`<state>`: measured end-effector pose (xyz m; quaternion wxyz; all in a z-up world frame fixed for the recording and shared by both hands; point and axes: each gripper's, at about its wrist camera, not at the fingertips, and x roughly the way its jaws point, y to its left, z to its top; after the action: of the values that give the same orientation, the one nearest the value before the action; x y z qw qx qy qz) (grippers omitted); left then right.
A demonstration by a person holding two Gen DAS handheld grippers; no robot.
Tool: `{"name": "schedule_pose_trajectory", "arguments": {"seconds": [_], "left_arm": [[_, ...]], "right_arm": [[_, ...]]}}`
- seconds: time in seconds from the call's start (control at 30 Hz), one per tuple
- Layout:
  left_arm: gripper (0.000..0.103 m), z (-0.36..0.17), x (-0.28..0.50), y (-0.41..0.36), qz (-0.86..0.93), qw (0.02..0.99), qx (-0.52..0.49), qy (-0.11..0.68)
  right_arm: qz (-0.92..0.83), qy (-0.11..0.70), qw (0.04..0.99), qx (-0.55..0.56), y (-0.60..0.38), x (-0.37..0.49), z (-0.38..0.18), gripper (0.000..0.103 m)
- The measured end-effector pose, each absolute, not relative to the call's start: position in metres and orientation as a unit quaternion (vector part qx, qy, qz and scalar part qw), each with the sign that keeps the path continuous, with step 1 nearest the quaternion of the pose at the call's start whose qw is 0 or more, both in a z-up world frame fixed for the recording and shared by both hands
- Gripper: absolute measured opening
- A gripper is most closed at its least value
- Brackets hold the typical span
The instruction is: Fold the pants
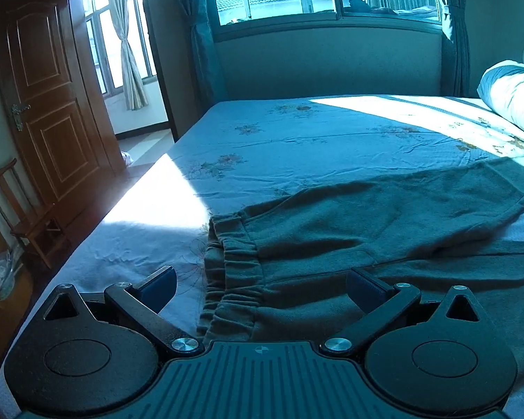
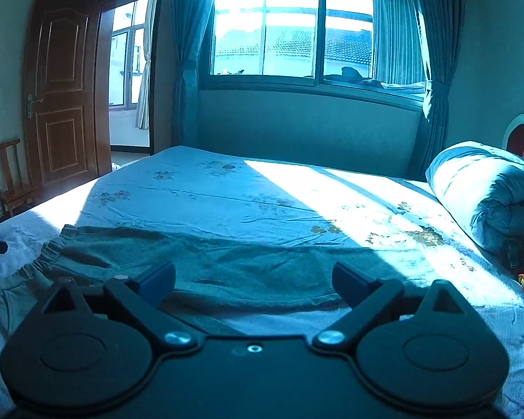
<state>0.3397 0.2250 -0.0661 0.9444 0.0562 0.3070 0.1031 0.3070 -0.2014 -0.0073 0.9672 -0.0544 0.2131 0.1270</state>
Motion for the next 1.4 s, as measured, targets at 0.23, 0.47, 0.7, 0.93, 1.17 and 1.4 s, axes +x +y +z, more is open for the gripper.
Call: {"name": "schedule_pose_trajectory", "arguments": {"seconds": [0.23, 0.47, 0.7, 0.93, 1.17, 1.4], "left_arm": [[0.103, -0.116, 0.445, 0.293, 0.102, 0.934, -0.012, 0.343], [0.087, -0.173, 0.524, 0.334, 0.097, 0.913, -0.049, 0.392], [0.087, -0.208, 0.571, 0.342, 0.049, 0.915, -0.064, 0.396], [0.026, -0.193, 0.570, 0.337, 0.027, 0.925, -0.072, 0.373], [0.019, -0.166, 0.545, 0.348, 0.006, 0.936, -0.075, 0.344], [0.020, -0.181, 0.560, 0.351, 0.004, 0.924, -0.059, 0.377]], "right_arm": [[0.142, 0.272, 0.947, -0.090, -0.177, 0.415, -0.041, 0.064], [0.143, 0.282, 0.942, -0.110, -0.167, 0.481, -0.068, 0.064], [0.143, 0.295, 0.936, -0.126, -0.170, 0.514, -0.094, 0.064], [0.169, 0.317, 0.925, -0.124, -0.175, 0.550, -0.105, 0.064], [0.225, 0.350, 0.892, -0.176, -0.158, 0.606, -0.127, 0.047], [0.269, 0.374, 0.845, -0.271, -0.134, 0.643, -0.144, 0.047]]}}
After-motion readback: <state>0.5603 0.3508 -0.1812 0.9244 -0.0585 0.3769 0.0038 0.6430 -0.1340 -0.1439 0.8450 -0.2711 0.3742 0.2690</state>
